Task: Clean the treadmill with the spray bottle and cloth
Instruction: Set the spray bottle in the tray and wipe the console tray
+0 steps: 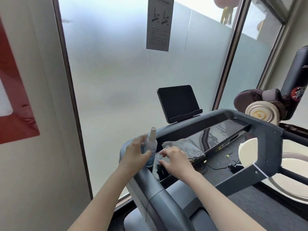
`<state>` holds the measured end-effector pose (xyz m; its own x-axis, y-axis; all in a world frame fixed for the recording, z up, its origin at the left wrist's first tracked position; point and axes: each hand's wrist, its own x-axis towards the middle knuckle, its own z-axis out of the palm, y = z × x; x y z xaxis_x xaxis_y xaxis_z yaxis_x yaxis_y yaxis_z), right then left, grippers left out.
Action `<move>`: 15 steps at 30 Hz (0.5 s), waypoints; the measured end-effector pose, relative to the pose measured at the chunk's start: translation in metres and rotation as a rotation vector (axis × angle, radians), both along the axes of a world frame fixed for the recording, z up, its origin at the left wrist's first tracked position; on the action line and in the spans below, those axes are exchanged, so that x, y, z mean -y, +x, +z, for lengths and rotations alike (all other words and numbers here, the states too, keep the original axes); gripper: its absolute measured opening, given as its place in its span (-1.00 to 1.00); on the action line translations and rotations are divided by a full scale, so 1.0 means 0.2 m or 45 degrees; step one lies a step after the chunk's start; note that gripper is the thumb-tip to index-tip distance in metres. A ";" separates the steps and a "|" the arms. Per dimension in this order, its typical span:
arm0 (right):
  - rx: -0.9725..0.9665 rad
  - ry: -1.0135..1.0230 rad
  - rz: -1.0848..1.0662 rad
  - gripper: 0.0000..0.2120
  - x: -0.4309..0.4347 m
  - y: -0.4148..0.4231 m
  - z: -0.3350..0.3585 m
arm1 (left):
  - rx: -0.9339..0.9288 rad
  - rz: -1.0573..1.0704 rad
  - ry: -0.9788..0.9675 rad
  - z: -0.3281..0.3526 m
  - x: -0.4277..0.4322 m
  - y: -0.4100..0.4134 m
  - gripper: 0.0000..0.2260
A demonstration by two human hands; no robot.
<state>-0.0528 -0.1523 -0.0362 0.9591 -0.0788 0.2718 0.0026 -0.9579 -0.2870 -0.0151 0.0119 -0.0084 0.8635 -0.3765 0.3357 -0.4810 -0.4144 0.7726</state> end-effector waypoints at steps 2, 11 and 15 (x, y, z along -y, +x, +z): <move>0.040 0.019 -0.002 -0.77 -0.01 0.01 -0.02 | -0.036 -0.076 -0.049 -0.01 0.01 0.00 -0.61; 0.402 0.499 -0.144 -0.88 0.06 0.02 0.32 | -0.031 -0.133 -0.226 -0.09 0.02 0.03 -0.57; 0.417 0.548 0.064 -0.90 -0.01 0.01 0.65 | 0.007 -0.152 -0.288 -0.12 0.02 0.05 -0.54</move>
